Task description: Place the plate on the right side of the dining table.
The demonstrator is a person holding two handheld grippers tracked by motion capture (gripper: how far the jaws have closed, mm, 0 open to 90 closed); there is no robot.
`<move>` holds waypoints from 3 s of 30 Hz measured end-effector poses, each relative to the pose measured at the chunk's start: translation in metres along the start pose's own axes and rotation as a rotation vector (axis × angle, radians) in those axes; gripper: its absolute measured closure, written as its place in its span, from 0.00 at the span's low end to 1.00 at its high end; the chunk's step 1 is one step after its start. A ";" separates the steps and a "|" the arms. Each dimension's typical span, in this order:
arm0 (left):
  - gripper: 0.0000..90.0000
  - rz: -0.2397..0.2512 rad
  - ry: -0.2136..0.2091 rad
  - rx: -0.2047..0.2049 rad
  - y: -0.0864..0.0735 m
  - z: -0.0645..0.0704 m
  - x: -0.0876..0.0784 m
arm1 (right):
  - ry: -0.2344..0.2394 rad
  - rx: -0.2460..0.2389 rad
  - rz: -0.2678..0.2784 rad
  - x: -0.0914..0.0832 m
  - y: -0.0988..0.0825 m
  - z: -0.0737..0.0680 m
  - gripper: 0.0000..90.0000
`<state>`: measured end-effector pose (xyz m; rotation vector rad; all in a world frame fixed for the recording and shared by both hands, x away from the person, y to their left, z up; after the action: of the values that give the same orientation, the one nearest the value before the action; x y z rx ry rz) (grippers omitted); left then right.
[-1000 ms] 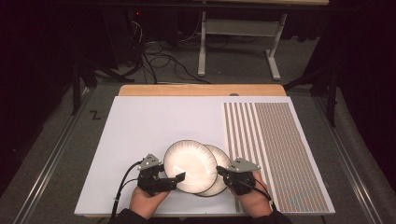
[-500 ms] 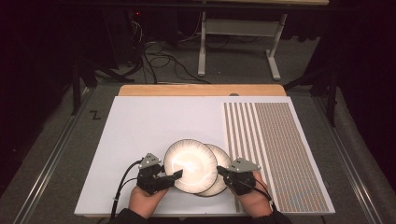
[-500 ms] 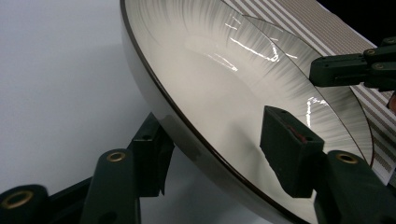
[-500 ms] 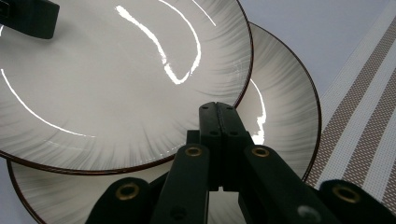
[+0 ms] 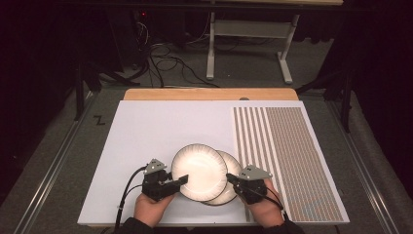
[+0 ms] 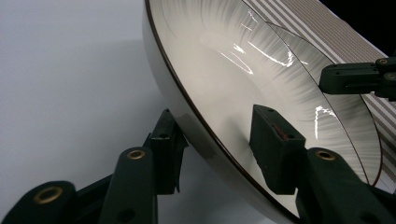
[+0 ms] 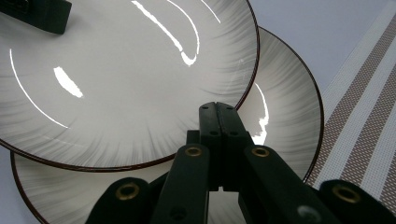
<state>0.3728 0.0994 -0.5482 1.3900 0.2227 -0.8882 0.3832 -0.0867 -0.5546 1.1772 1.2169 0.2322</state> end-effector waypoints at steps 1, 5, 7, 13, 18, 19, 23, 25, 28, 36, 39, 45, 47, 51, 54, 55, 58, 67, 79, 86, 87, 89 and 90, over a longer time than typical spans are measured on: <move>0.64 0.002 0.006 -0.003 0.001 -0.001 0.000 | 0.000 -0.002 -0.001 0.000 0.000 0.000 1.00; 0.67 0.010 0.015 -0.001 0.003 -0.001 -0.001 | 0.000 0.002 -0.002 -0.001 0.000 0.000 1.00; 0.69 0.014 0.021 0.002 0.004 0.000 -0.002 | -0.001 0.001 0.001 -0.001 0.000 0.001 1.00; 0.74 0.038 0.021 0.010 0.009 0.005 -0.001 | 0.006 -0.007 -0.003 0.000 0.000 -0.004 1.00; 0.76 0.073 0.033 0.032 0.012 0.008 -0.004 | 0.008 -0.009 0.015 -0.004 0.003 -0.005 1.00; 0.76 0.086 0.039 0.042 0.013 0.009 -0.005 | 0.007 -0.014 0.019 -0.005 0.004 -0.004 1.00; 0.78 0.123 0.052 0.076 0.017 0.014 -0.008 | 0.004 0.000 0.037 -0.010 0.007 -0.001 1.00; 0.79 0.132 0.054 0.087 0.018 0.016 -0.009 | 0.006 0.003 0.047 -0.013 0.008 0.001 1.00; 0.79 0.139 0.050 0.087 0.019 0.015 -0.009 | 0.004 0.009 0.068 -0.020 0.011 0.004 1.00; 0.79 0.181 0.065 0.125 0.022 0.018 -0.012 | -0.005 0.025 0.141 -0.045 0.018 0.015 0.83; 0.80 0.195 0.068 0.139 0.023 0.020 -0.013 | -0.010 0.031 0.167 -0.055 0.020 0.018 0.73; 0.80 0.220 0.077 0.156 0.024 0.023 -0.016 | -0.027 0.048 0.190 -0.071 0.016 0.025 0.51; 0.80 0.228 0.079 0.164 0.024 0.023 -0.017 | -0.035 0.049 0.197 -0.077 0.014 0.026 0.43; 0.80 0.238 0.079 0.168 0.025 0.024 -0.018 | -0.053 0.047 0.200 -0.085 0.010 0.027 0.37; 0.80 0.245 0.080 0.174 0.025 0.024 -0.019 | -0.065 0.040 0.210 -0.091 0.009 0.028 0.32; 0.80 0.250 0.080 0.176 0.025 0.025 -0.019 | -0.065 0.035 0.213 -0.092 0.008 0.028 0.30; 0.81 0.255 0.080 0.182 0.026 0.025 -0.020 | -0.073 0.046 0.206 -0.098 0.004 0.028 0.23; 0.81 0.265 0.083 0.191 0.026 0.026 -0.021 | -0.118 0.053 0.214 -0.114 -0.003 0.033 0.06; 0.81 0.280 0.085 0.200 0.027 0.028 -0.022 | -0.114 0.031 0.198 -0.113 -0.002 0.026 0.01; 0.81 0.279 0.083 0.198 0.027 0.027 -0.021 | -0.092 0.043 0.187 -0.099 0.005 0.028 0.01; 0.81 0.279 0.082 0.198 0.027 0.027 -0.021 | -0.090 0.045 0.185 -0.097 0.006 0.028 0.01; 0.81 0.279 0.080 0.199 0.027 0.027 -0.021 | -0.087 0.046 0.179 -0.092 0.009 0.028 0.01; 0.81 0.277 0.079 0.199 0.027 0.027 -0.021 | -0.084 0.040 0.178 -0.090 0.010 0.028 0.01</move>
<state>0.3667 0.0812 -0.5092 1.5973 -0.0005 -0.6385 0.3740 -0.1604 -0.4956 1.3187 1.0484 0.2891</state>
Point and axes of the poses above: each handheld gripper's, and its own axes: x roughly forward along the jaws, y roughly out of its top, z roughly to its right, the point moved 10 cm from there along x, roughly forward along the jaws, and after that the axes turned 13 degrees about y, right-handed, at the moved point
